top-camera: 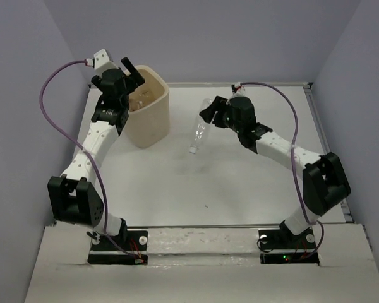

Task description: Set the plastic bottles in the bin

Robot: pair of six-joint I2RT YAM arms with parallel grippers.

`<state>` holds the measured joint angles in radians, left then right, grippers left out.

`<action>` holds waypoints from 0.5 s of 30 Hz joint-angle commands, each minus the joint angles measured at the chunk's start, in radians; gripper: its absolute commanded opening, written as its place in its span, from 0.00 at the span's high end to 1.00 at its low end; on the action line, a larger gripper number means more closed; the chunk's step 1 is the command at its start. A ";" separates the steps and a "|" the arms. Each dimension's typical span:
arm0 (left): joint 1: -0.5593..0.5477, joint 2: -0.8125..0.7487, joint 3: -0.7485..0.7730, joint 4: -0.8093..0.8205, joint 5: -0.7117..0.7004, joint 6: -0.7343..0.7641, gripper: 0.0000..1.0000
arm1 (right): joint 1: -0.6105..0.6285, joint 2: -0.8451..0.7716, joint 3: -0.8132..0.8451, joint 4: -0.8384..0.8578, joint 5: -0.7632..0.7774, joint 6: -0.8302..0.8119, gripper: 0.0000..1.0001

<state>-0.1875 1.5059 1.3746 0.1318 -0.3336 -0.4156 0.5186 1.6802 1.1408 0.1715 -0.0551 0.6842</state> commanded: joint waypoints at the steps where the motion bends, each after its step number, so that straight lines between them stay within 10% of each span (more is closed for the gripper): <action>1: 0.005 -0.183 -0.022 0.046 0.051 0.011 0.01 | 0.089 -0.125 0.126 0.054 0.165 -0.181 0.73; 15: 0.005 -0.870 -0.545 -0.184 0.258 -0.049 0.01 | 0.218 0.244 0.844 0.115 0.159 -0.518 0.73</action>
<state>-0.1875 0.7128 0.9596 0.0692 -0.1219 -0.4789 0.7094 1.7546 1.7760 0.2398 0.1150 0.3031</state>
